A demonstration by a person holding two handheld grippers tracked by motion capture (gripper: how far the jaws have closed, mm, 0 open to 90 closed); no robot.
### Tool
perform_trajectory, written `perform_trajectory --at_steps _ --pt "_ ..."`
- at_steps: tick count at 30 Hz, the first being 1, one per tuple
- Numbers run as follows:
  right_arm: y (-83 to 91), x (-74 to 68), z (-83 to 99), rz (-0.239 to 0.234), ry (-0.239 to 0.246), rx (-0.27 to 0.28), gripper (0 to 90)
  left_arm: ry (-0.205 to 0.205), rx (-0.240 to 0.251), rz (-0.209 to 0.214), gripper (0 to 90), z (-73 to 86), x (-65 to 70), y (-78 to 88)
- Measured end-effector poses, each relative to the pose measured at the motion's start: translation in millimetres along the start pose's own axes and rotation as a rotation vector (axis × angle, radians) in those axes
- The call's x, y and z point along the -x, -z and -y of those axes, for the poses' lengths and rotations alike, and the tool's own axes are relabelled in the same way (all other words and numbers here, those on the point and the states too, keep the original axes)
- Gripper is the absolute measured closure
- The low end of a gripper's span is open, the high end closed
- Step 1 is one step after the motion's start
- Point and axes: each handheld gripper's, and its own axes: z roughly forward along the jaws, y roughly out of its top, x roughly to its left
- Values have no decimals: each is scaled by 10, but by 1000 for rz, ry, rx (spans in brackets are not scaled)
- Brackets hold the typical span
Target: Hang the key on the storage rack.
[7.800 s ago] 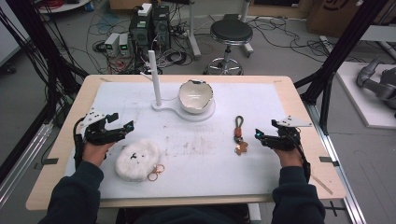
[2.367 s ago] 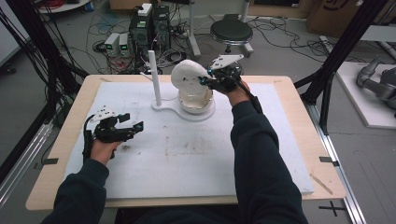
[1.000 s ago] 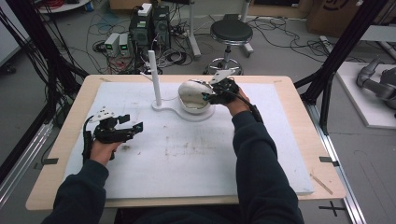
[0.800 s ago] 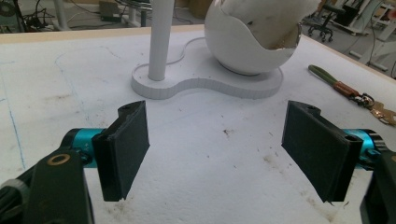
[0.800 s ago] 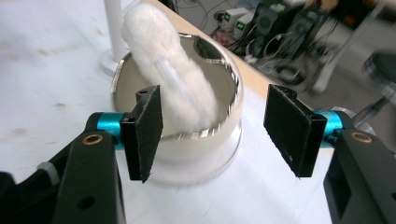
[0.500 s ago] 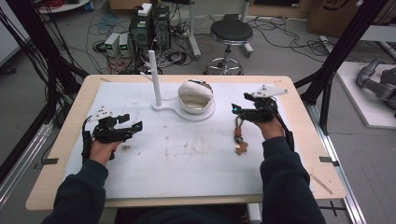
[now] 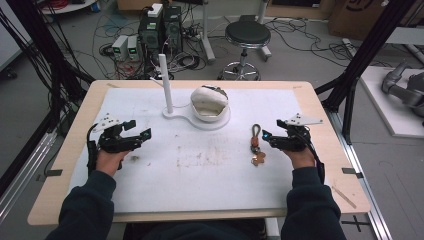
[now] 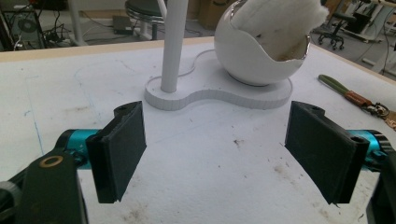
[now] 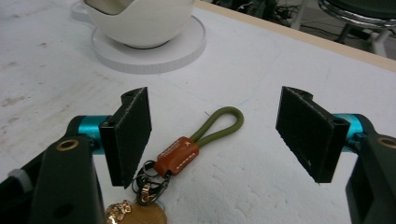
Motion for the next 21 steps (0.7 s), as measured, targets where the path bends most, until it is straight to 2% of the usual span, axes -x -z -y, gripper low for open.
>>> perform_trajectory --at_steps 6,7,9,10,12,13,17,21 --pt "-22 -8 27 4 -16 -13 270 -6 15 -9 222 -9 -7 15" --pt "-51 -10 53 2 -32 -27 309 -1 13 -7 222 -4 -13 7" --pt "-59 -9 68 -17 -27 -45 409 -1 9 -12 222 -5 -7 6" --pt "-59 -9 68 -17 -27 -45 409 -1 9 -12 222 -5 -7 6" --pt "-72 -41 89 -21 13 -83 558 -12 8 -19 224 -11 17 15" --pt "-81 -53 96 -31 28 -94 576 -18 2 -20 228 -12 22 17" --pt "-99 -96 107 -39 50 -121 607 -22 -1 -27 241 0 55 25" --pt "-160 -89 166 -31 8 -165 605 -25 -6 -31 246 6 61 11"
